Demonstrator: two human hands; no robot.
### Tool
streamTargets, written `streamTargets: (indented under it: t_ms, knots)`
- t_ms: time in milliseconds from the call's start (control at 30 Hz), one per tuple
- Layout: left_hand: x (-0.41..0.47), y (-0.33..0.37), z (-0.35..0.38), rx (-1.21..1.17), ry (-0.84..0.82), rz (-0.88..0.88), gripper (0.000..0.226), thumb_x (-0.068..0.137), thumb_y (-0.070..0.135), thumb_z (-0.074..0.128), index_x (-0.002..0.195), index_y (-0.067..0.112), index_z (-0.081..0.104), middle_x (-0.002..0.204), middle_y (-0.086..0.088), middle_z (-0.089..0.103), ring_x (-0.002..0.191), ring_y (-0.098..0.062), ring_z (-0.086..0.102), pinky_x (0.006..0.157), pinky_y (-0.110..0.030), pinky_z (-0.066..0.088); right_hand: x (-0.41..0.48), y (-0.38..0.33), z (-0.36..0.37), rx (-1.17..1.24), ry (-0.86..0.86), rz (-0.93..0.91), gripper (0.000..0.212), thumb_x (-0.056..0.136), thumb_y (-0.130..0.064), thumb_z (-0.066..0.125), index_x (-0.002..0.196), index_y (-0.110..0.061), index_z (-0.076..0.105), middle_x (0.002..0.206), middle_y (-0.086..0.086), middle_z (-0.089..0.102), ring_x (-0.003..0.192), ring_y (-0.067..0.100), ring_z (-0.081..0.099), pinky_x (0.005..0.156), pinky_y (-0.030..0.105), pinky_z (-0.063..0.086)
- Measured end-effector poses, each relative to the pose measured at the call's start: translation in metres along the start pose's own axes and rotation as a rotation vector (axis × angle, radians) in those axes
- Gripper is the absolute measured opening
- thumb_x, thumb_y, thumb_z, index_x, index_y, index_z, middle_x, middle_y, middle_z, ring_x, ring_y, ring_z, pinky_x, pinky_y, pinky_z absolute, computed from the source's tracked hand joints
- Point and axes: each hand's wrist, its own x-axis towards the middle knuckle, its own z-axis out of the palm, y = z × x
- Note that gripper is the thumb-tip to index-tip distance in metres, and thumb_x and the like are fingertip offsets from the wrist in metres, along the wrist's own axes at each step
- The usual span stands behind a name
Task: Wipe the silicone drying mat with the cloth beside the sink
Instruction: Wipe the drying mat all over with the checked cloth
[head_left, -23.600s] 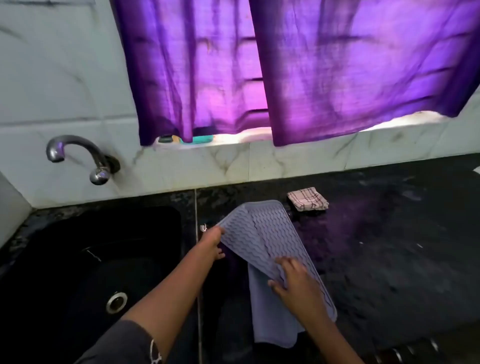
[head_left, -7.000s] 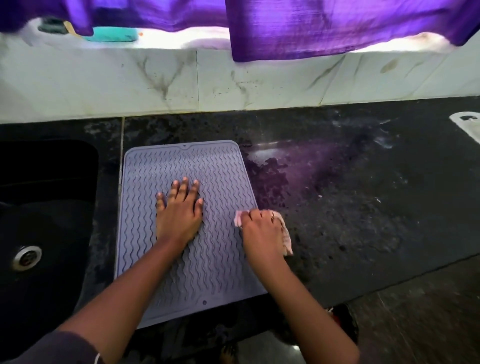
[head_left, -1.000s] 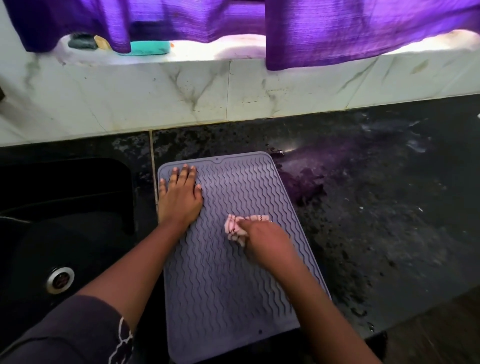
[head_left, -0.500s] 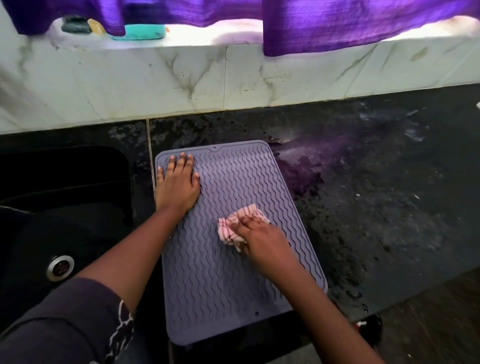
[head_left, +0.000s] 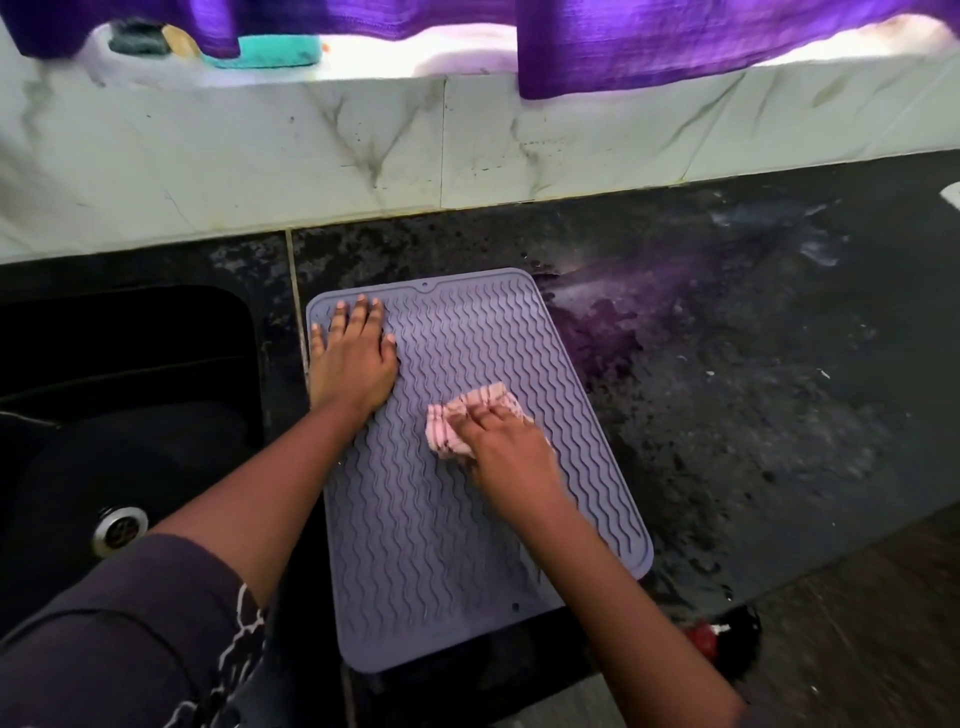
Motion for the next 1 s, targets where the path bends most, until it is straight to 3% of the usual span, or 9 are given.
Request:
streamTargets:
  t_ms: [100, 167, 267, 367, 433, 567, 767, 867, 1000]
  knots:
    - [0.0, -0.001, -0.001, 0.001, -0.011, 0.004, 0.055, 0.099, 0.036, 0.026, 0.151, 0.018, 0.018, 0.159, -0.002, 0.016, 0.147, -0.023, 0.007, 0.117, -0.046, 0.001, -0.029, 0.007, -0.014, 0.063, -0.074, -0.033, 0.048, 0.095, -0.023, 0.051, 0.14, -0.025, 0.037, 0.143, 0.001, 0.046, 0.125, 0.02, 0.048, 0.102, 0.036, 0.04]
    - [0.0, -0.001, -0.002, -0.008, -0.021, 0.013, 0.056, 0.099, 0.036, 0.026, 0.151, 0.019, 0.017, 0.159, -0.003, 0.015, 0.147, -0.023, 0.006, 0.117, -0.047, 0.001, -0.022, 0.01, -0.029, 0.165, -0.046, 0.041, 0.047, 0.094, -0.017, 0.052, 0.138, -0.029, 0.04, 0.135, -0.001, 0.053, 0.113, 0.017, 0.055, 0.095, 0.03, 0.044]
    - [-0.01, -0.001, -0.008, 0.01, -0.027, 0.055, 0.056, 0.099, 0.036, 0.027, 0.151, 0.02, 0.015, 0.16, -0.004, 0.011, 0.148, -0.022, 0.003, 0.116, -0.048, -0.005, 0.019, 0.008, -0.027, 0.209, 0.108, 0.084, 0.051, 0.095, -0.022, 0.049, 0.142, -0.033, 0.033, 0.15, -0.002, 0.035, 0.135, 0.021, 0.035, 0.109, 0.041, 0.03]
    - [-0.044, 0.003, -0.009, 0.049, -0.067, 0.072, 0.055, 0.099, 0.04, 0.025, 0.151, 0.023, 0.014, 0.16, -0.003, 0.004, 0.148, -0.021, -0.002, 0.115, -0.047, -0.008, 0.047, 0.007, -0.009, 0.082, -0.03, 0.027, 0.055, 0.095, -0.043, 0.042, 0.145, -0.038, 0.02, 0.158, -0.004, 0.013, 0.145, 0.024, 0.005, 0.112, 0.058, 0.011]
    - [-0.069, 0.003, -0.005, 0.042, -0.108, 0.053, 0.056, 0.1, 0.043, 0.021, 0.151, 0.025, 0.009, 0.161, -0.002, 0.001, 0.147, -0.022, -0.004, 0.115, -0.048, -0.007, 0.05, 0.011, -0.004, 0.062, -0.047, 0.028, 0.055, 0.095, -0.043, 0.04, 0.145, -0.037, 0.019, 0.158, -0.003, 0.014, 0.145, 0.024, 0.008, 0.111, 0.058, 0.015]
    - [-0.084, 0.002, -0.001, 0.031, -0.12, 0.027, 0.057, 0.099, 0.045, 0.018, 0.151, 0.028, 0.003, 0.161, -0.001, -0.002, 0.147, -0.022, -0.007, 0.116, -0.047, -0.005, 0.024, 0.008, -0.011, -0.063, -0.015, -0.055, 0.049, 0.097, -0.022, 0.043, 0.144, -0.027, 0.03, 0.152, 0.003, 0.032, 0.138, 0.025, 0.029, 0.108, 0.047, 0.034]
    - [-0.086, 0.003, -0.001, 0.034, -0.086, 0.04, 0.056, 0.099, 0.043, 0.019, 0.152, 0.027, 0.006, 0.161, -0.002, 0.003, 0.148, -0.023, -0.002, 0.117, -0.048, -0.001, 0.014, 0.048, -0.059, 0.013, -0.305, -0.29, 0.052, 0.09, -0.005, 0.052, 0.135, -0.03, 0.046, 0.141, -0.002, 0.048, 0.125, 0.02, 0.047, 0.108, 0.034, 0.032]
    - [-0.087, 0.003, 0.0, 0.029, -0.08, 0.035, 0.056, 0.099, 0.043, 0.019, 0.151, 0.027, 0.007, 0.161, -0.001, 0.004, 0.148, -0.023, -0.002, 0.117, -0.047, -0.001, 0.047, 0.049, -0.055, 0.018, -0.142, -0.264, 0.051, 0.092, -0.006, 0.05, 0.137, -0.029, 0.044, 0.145, 0.002, 0.043, 0.128, 0.023, 0.044, 0.108, 0.038, 0.034]
    - [-0.086, 0.003, 0.002, 0.028, -0.066, 0.026, 0.056, 0.099, 0.044, 0.019, 0.151, 0.028, 0.007, 0.161, 0.0, 0.004, 0.148, -0.022, -0.001, 0.117, -0.047, -0.001, 0.057, 0.042, -0.031, -0.035, -0.095, -0.191, 0.057, 0.092, -0.004, 0.043, 0.139, -0.035, 0.038, 0.152, -0.001, 0.032, 0.138, 0.022, 0.03, 0.108, 0.042, 0.032]
